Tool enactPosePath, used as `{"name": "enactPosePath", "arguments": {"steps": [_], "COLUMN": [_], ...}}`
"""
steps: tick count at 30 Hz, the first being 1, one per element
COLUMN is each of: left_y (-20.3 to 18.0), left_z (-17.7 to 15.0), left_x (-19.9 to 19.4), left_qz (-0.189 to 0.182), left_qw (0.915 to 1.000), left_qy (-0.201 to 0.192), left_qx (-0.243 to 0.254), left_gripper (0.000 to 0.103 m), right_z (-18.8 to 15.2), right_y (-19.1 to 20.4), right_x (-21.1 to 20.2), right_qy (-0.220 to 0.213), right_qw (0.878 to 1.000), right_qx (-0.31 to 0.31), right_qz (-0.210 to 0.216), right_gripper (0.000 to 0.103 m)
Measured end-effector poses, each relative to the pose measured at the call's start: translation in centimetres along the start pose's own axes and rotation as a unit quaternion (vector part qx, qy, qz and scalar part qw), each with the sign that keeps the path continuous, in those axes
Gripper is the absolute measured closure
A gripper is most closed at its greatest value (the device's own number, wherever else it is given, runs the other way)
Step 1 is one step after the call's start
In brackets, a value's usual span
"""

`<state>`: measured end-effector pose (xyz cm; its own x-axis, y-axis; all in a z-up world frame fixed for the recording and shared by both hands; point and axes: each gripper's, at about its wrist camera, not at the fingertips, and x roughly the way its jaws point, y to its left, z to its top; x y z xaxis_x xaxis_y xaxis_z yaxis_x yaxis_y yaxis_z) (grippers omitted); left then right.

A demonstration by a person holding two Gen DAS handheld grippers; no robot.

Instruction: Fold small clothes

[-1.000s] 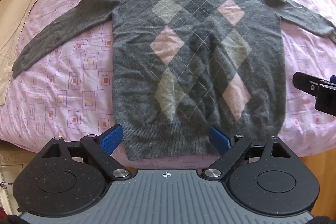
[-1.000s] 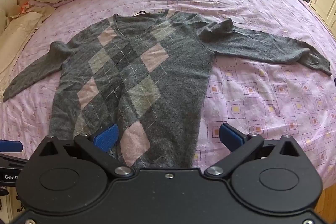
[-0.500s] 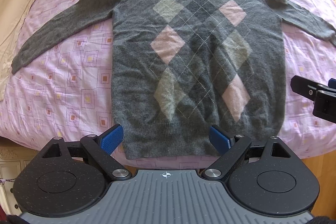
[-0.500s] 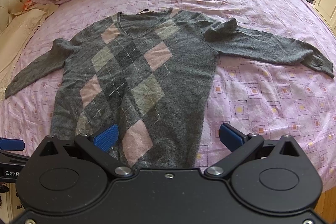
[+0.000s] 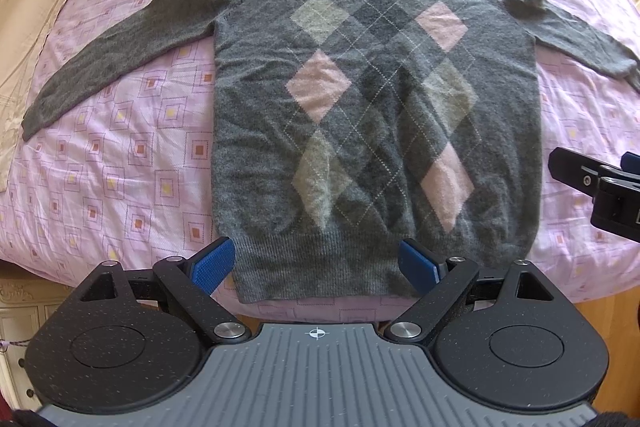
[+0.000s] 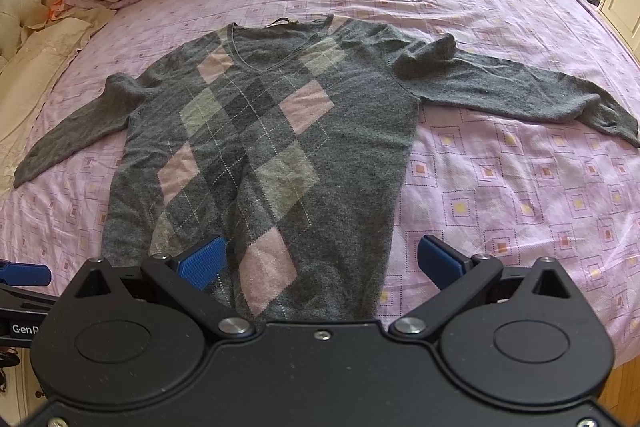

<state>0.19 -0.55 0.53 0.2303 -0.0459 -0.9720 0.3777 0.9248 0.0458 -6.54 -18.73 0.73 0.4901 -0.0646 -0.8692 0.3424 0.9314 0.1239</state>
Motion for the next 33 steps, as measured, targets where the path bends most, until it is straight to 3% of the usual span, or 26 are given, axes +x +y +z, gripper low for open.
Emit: {"name": "enactPosePath", "arguments": {"steps": [6, 22, 28, 33], "left_y": [0.6, 3.0, 4.5, 5.9], "left_z": [0.3, 3.3, 6.0, 8.5], "left_x": [-0.7, -0.8, -1.8, -2.9], "left_qz": [-0.001, -0.012, -0.005, -0.004], "left_qw": [0.9997, 0.9998, 0.9982, 0.9942], "left_qy": [-0.023, -0.015, -0.057, -0.102], "left_qx": [-0.007, -0.004, 0.016, 0.034], "left_gripper": [0.014, 0.014, 0.014, 0.014], "right_z": [0.4, 2.3, 4.2, 5.7], "right_y": [0.4, 2.2, 2.4, 2.2], "right_x": [0.0, 0.5, -0.2, -1.2], "right_qy": [0.002, 0.000, -0.031, -0.077], "right_qw": [1.000, 1.000, 0.998, 0.992], "right_qx": [-0.001, -0.002, 0.019, 0.039], "right_qz": [0.007, -0.017, -0.046, -0.097], "right_gripper": [0.001, 0.001, 0.001, 0.001]}}
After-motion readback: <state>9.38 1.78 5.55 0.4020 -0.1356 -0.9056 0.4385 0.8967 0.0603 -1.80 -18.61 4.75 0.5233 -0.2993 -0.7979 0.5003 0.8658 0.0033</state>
